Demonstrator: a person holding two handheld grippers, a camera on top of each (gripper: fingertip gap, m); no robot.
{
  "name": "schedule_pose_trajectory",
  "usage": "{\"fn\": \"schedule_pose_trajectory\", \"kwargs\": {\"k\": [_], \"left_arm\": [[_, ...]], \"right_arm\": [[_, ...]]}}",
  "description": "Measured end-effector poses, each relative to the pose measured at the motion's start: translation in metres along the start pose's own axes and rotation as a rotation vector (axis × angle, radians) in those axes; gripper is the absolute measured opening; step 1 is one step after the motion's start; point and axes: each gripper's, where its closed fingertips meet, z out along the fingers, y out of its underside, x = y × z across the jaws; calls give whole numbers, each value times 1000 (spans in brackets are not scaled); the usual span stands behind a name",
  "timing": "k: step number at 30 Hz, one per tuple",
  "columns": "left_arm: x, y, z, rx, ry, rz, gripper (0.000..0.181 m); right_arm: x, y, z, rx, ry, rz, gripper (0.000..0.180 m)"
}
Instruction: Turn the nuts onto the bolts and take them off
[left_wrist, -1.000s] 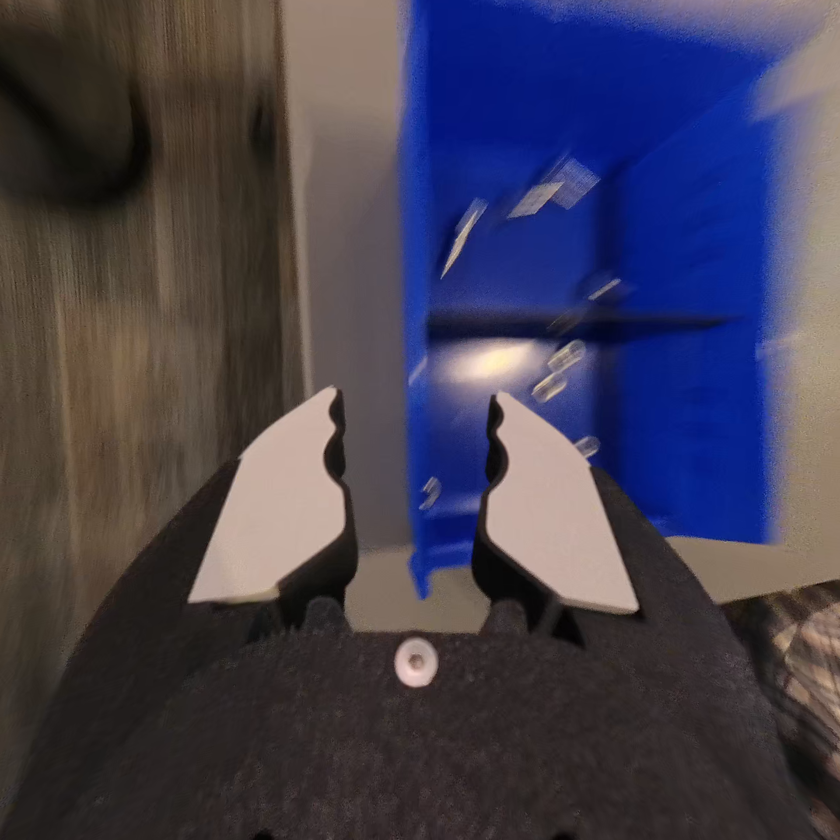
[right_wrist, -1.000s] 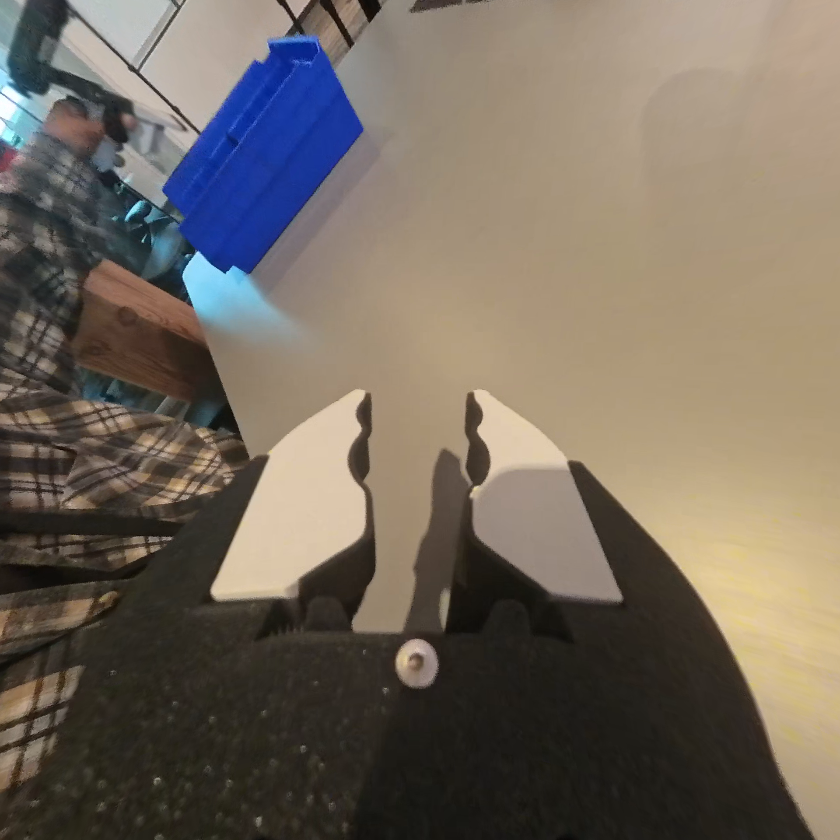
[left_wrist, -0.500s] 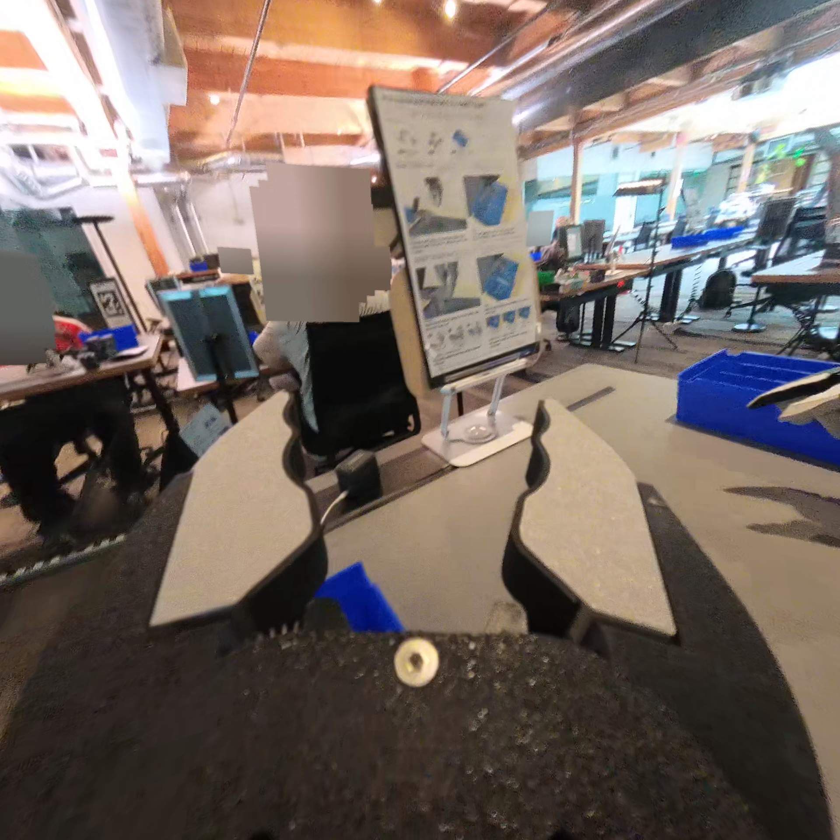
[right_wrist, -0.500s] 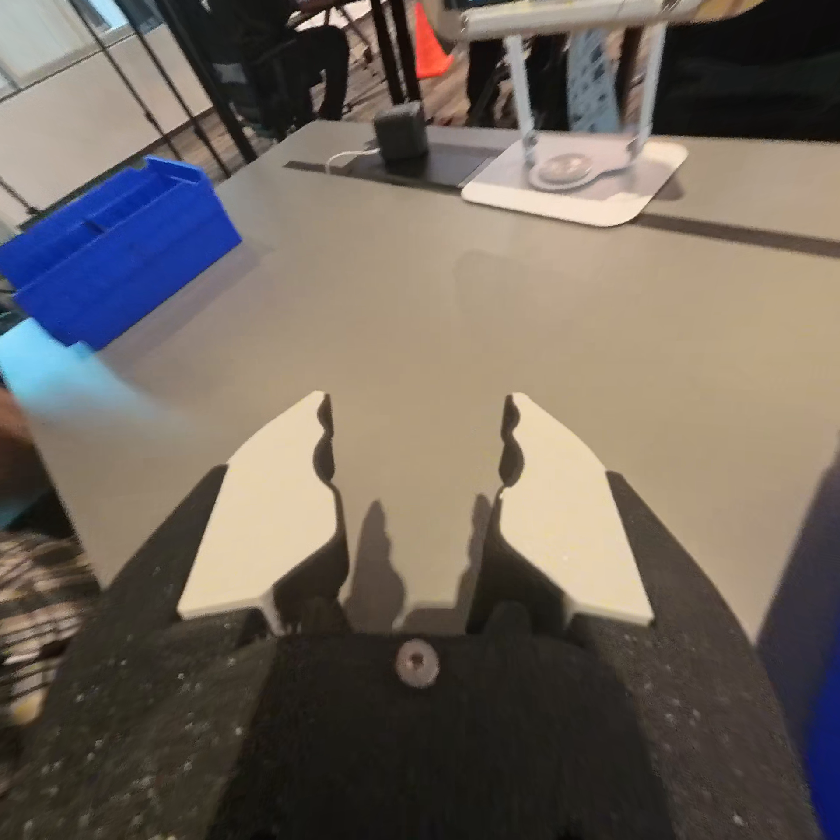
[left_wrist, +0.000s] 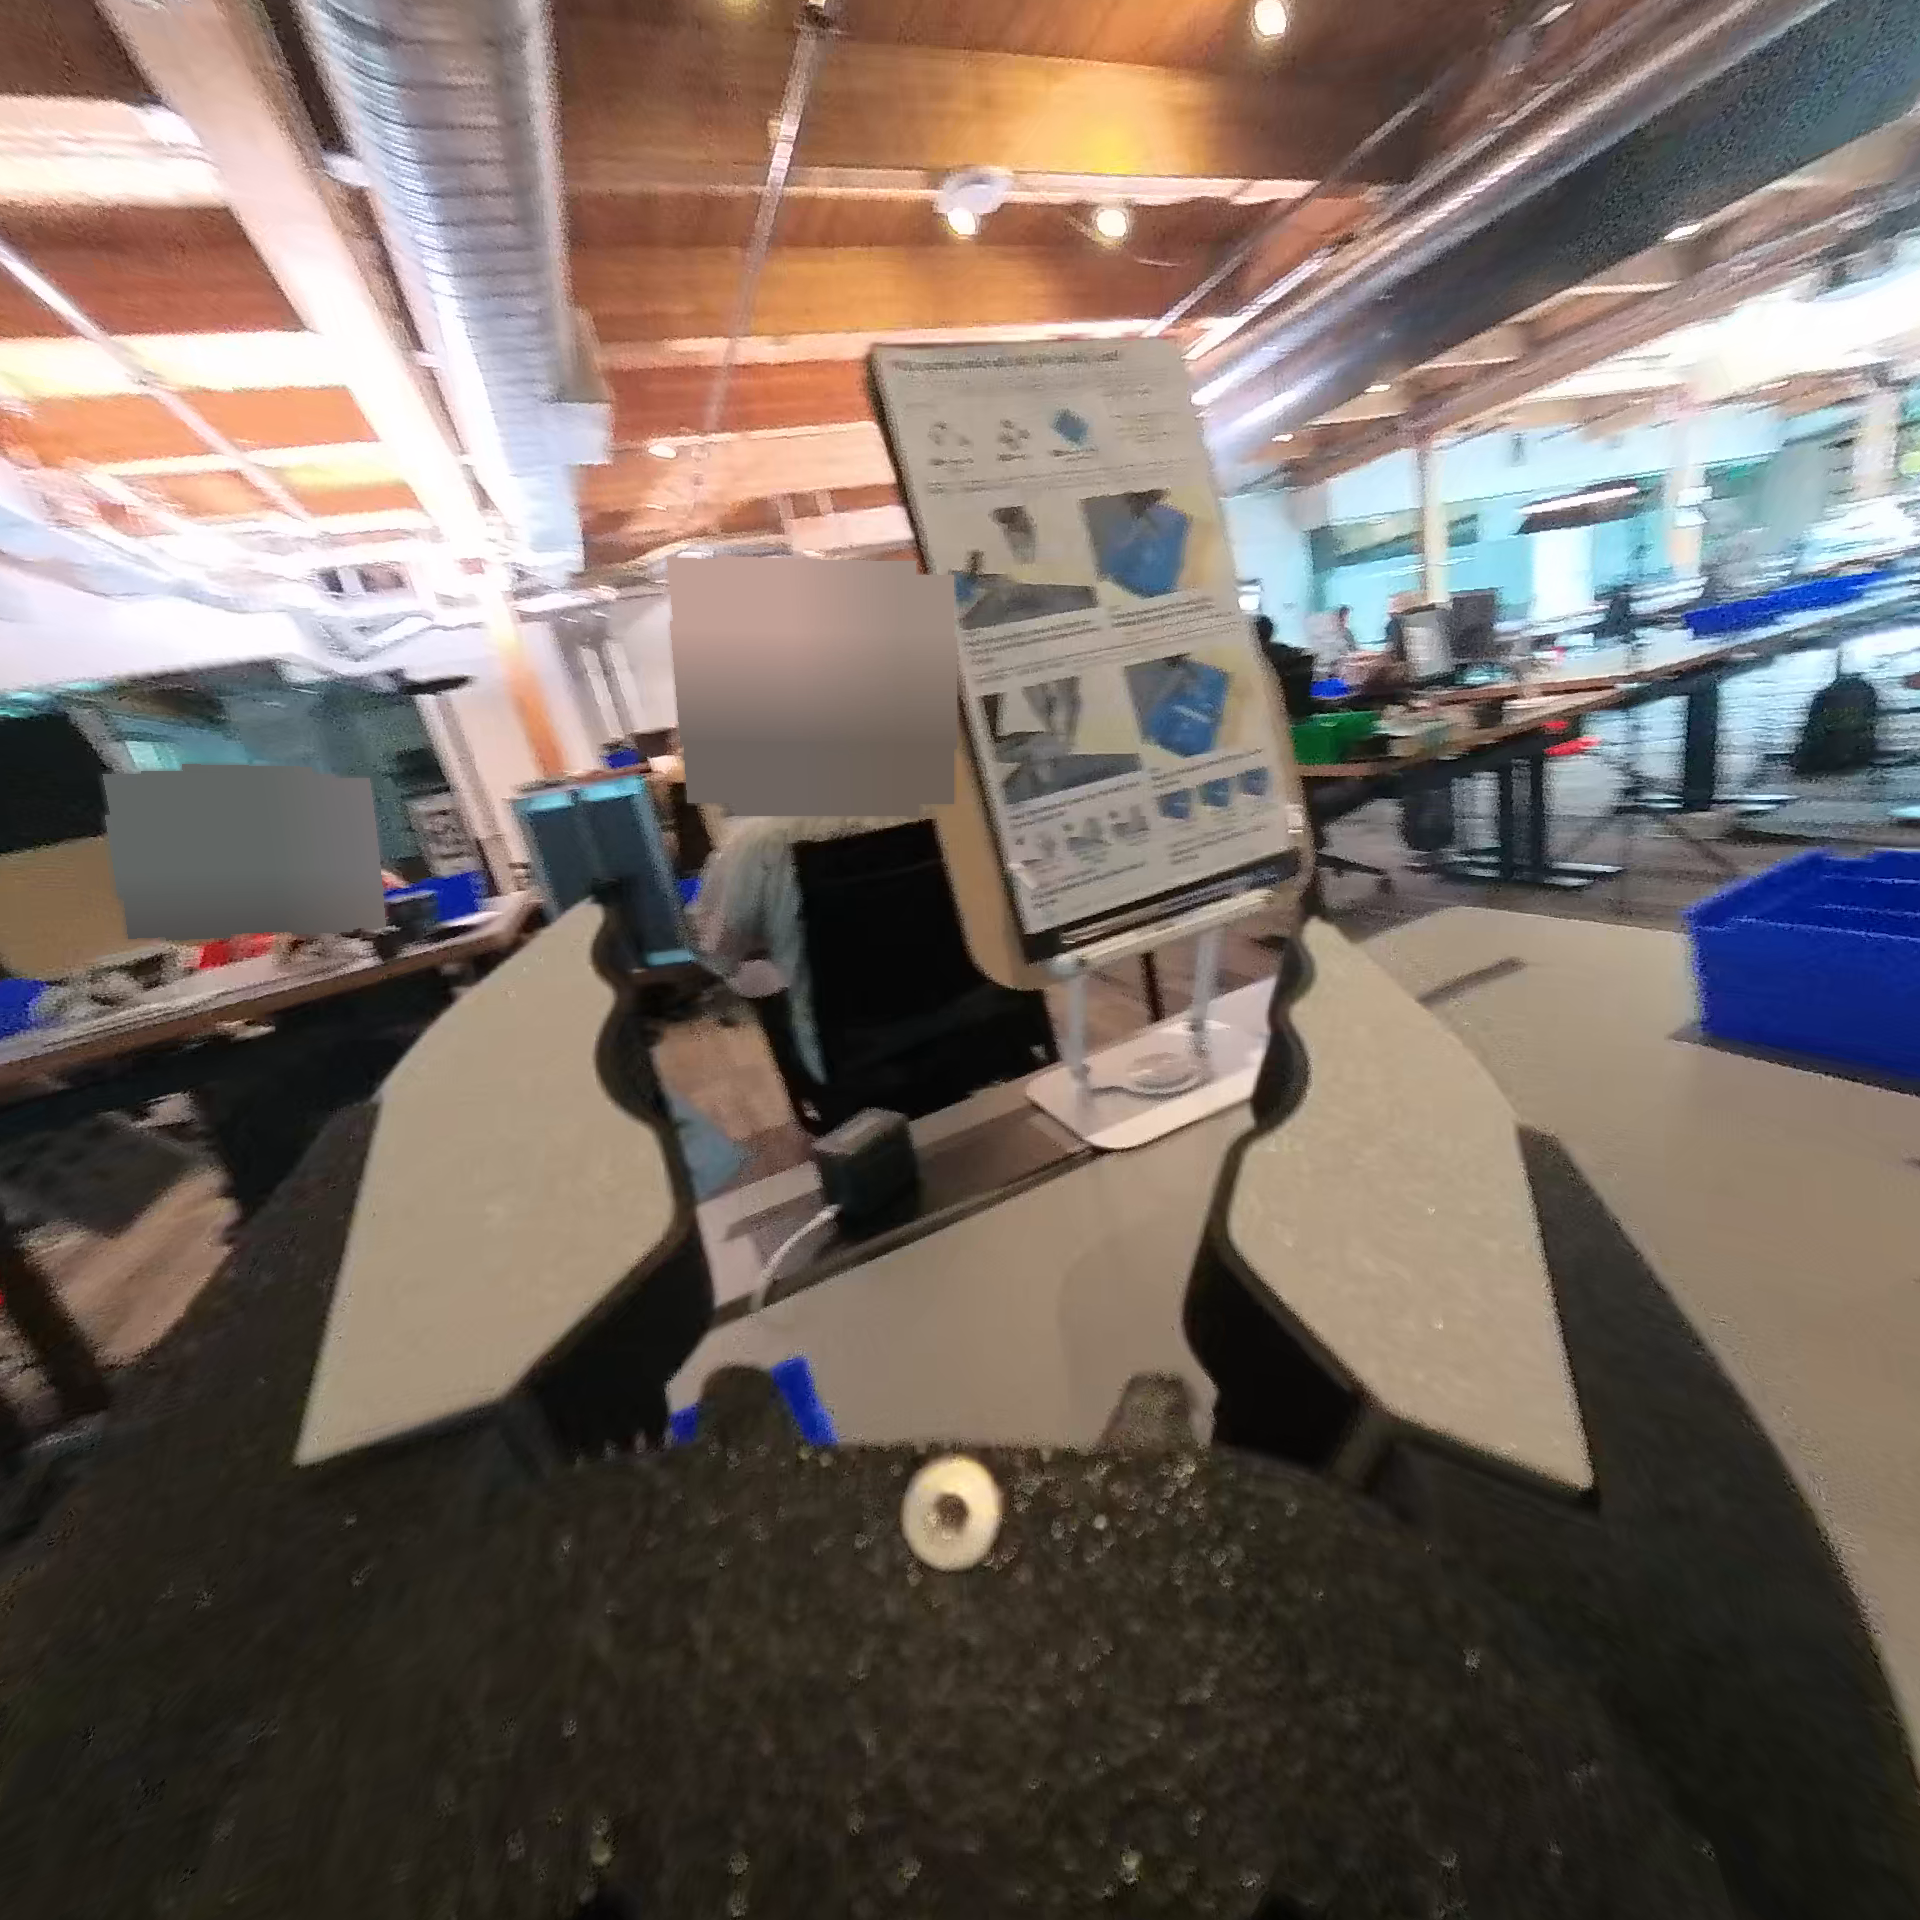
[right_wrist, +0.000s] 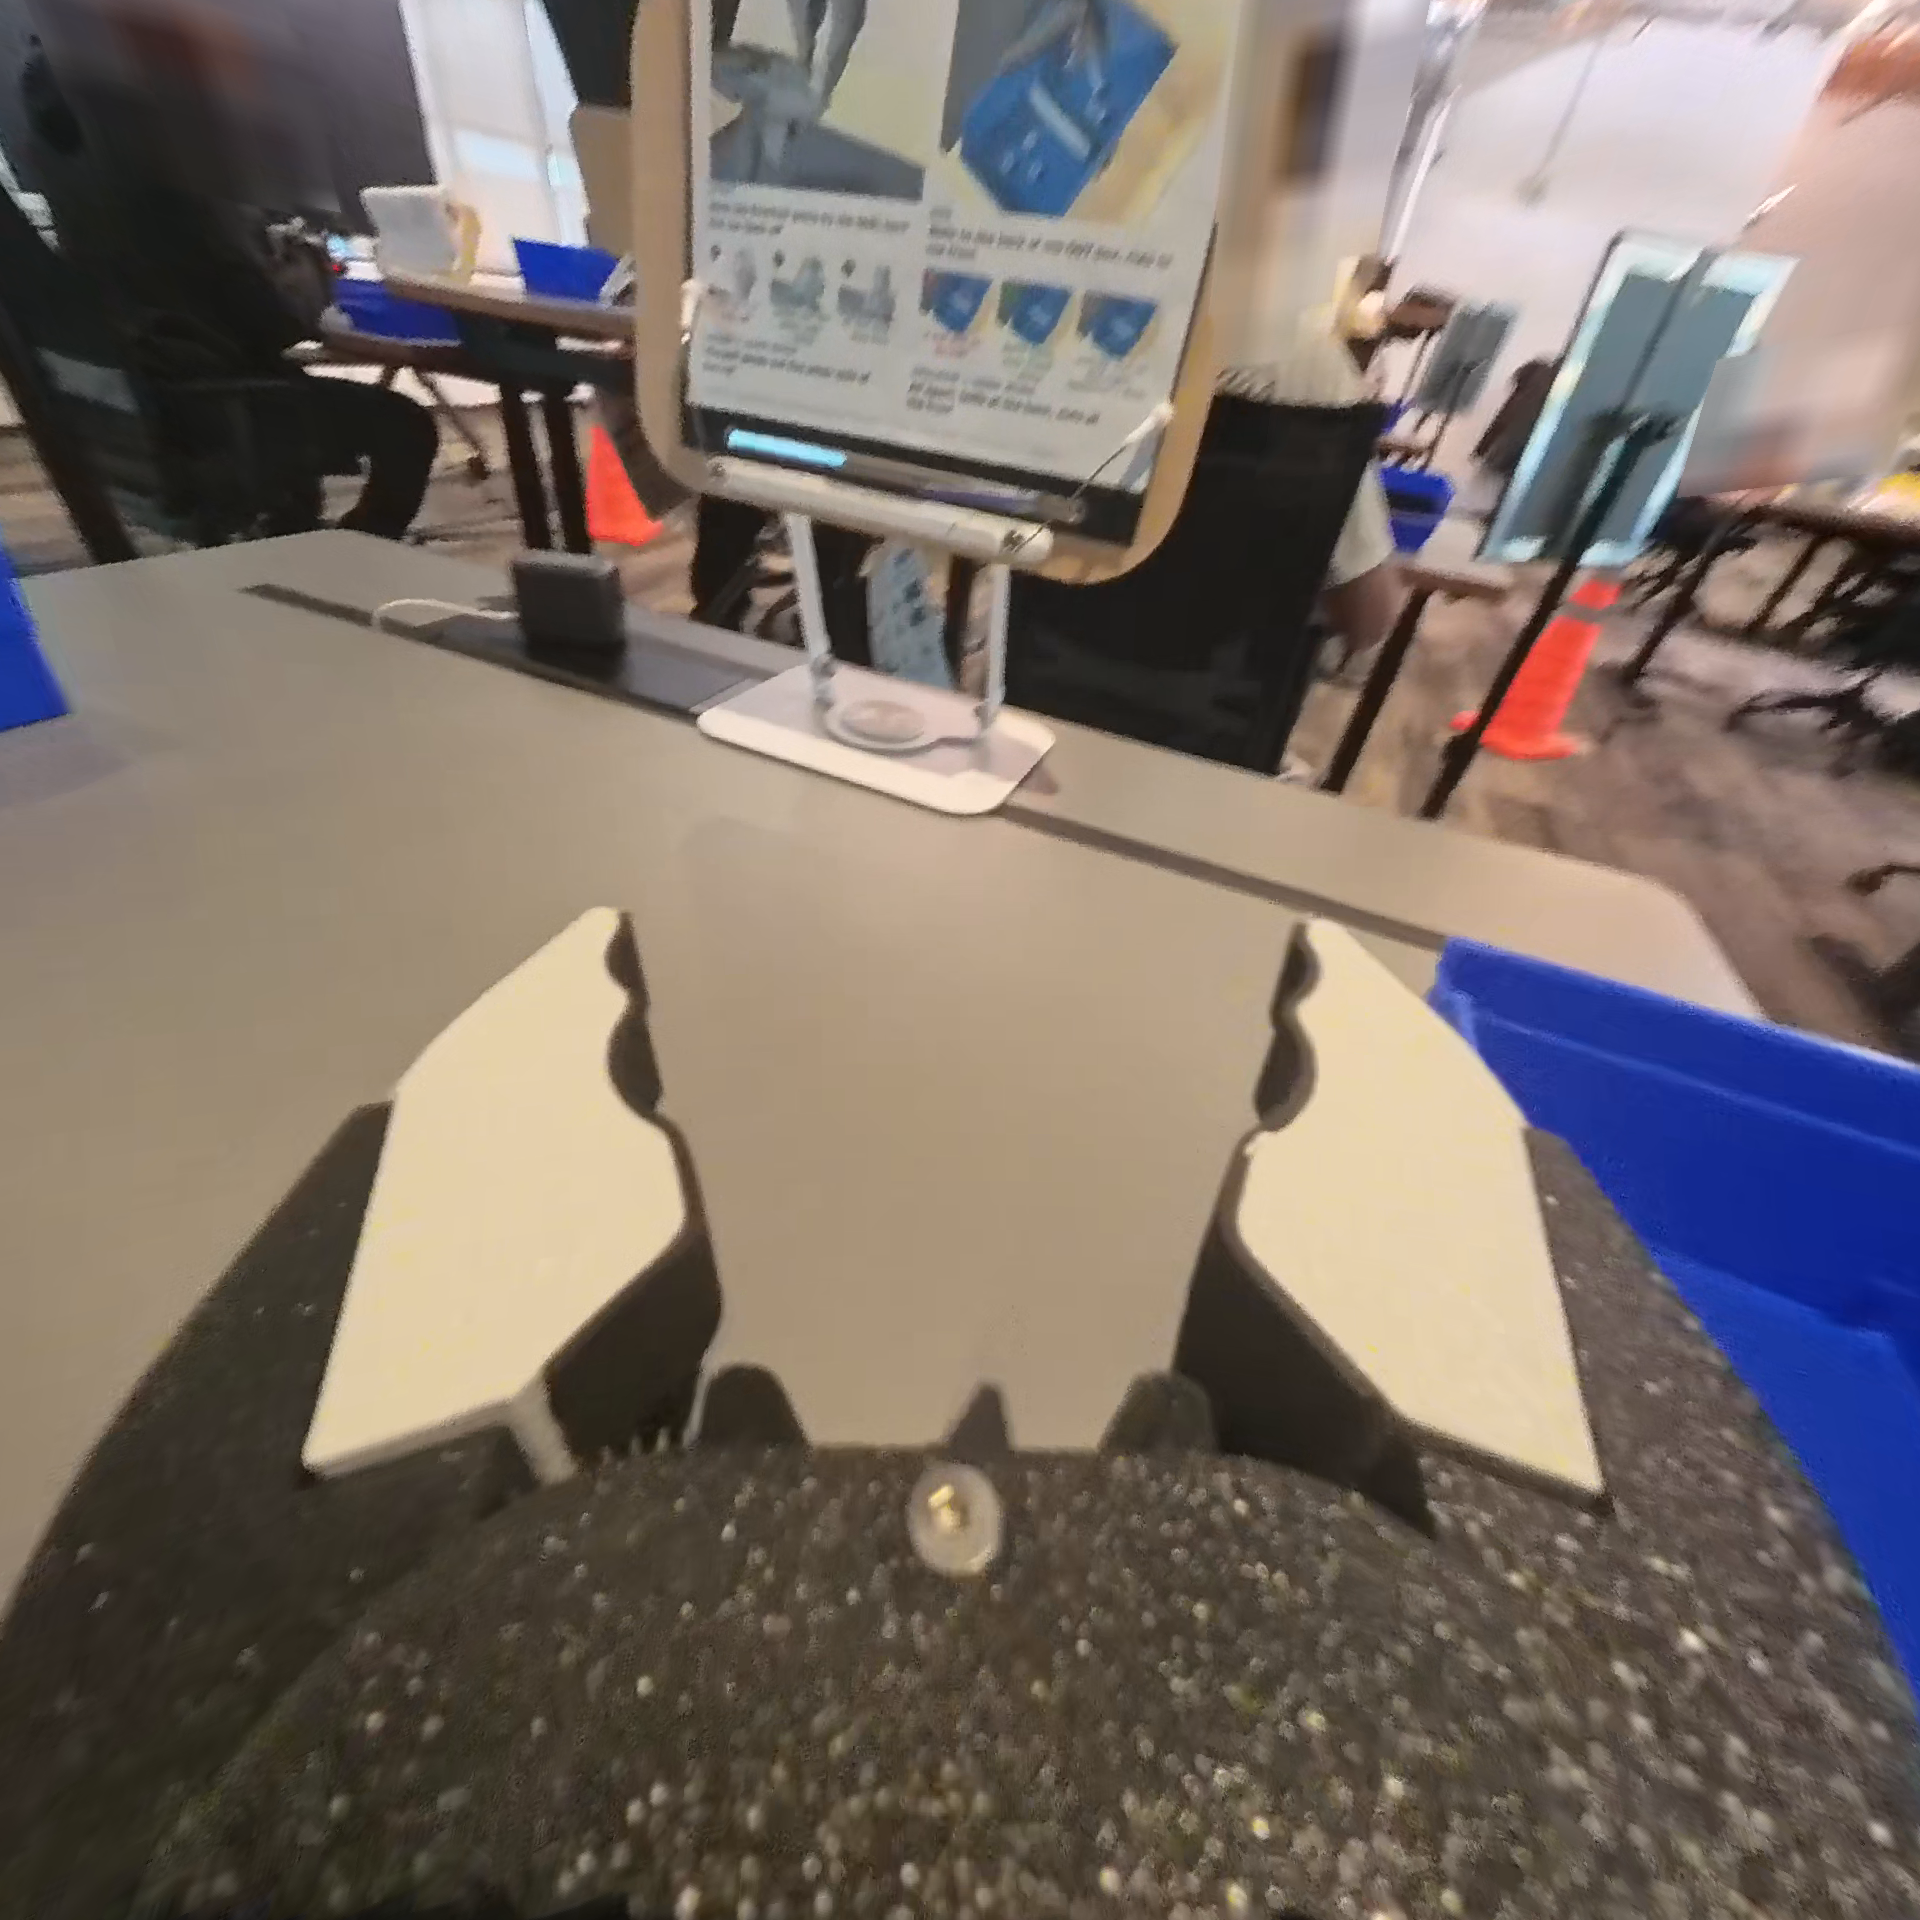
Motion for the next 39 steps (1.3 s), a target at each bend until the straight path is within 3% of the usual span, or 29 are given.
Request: {"fn": "schedule_pose_trajectory", "kwargs": {"k": [3,8,16,24,32,39], "left_arm": [[-10,8,-2,-20,-69,45,118],[-24,29,-1,-180,-103,-34,146],[-59,76,-43,-502,-123,13,147],[-95,115,-83,-717,-104,-19,114],[-123,161,-58,-993,-33,44,76],[-147,221,-47,-1302,29,70,56]], "right_arm": [[2,3,-3,20,44,-65,120],[-3,10,-4,14,35,-98,128],[-13,26,4,4,-25,-92,142],[-13,30,13,94,-18,-98,128],[-18,39,13,101,-21,-140,118],[-20,45,19,80,-46,-115,117]]}}
